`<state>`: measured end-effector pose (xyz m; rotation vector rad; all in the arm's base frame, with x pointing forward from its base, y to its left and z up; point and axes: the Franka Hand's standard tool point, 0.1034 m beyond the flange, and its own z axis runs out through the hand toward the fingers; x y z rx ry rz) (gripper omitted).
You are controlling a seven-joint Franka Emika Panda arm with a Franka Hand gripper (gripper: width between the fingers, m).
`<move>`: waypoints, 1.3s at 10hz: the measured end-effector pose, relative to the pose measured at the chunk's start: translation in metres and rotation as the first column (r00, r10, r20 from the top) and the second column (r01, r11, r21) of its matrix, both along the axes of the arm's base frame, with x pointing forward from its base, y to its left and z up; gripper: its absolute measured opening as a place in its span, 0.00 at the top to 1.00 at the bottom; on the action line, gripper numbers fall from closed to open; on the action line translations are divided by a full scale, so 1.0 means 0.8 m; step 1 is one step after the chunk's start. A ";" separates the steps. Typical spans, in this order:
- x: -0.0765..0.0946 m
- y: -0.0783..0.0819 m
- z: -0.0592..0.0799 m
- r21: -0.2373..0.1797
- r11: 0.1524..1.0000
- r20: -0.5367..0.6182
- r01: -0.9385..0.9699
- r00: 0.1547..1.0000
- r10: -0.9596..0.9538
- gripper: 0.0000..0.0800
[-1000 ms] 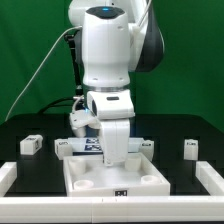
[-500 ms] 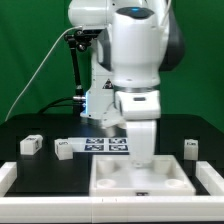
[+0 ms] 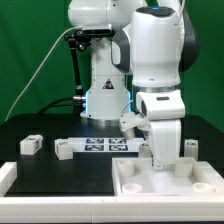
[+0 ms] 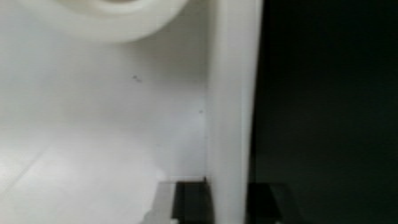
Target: Assemble one leg
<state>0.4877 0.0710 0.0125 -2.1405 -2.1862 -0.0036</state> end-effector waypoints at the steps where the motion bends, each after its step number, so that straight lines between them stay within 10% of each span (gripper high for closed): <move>1: -0.001 0.000 -0.001 0.000 1.000 -0.001 0.004 1.000 -0.004 0.92; 6: -0.001 -0.001 -0.001 0.000 1.000 -0.002 0.005 1.000 -0.005 0.28; 13: -0.005 0.008 0.024 -0.013 0.997 0.018 0.074 0.997 -0.074 0.19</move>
Offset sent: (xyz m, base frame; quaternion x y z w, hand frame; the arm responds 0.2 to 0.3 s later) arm 0.0000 0.0000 0.0000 0.0000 0.0000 0.0000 1.0000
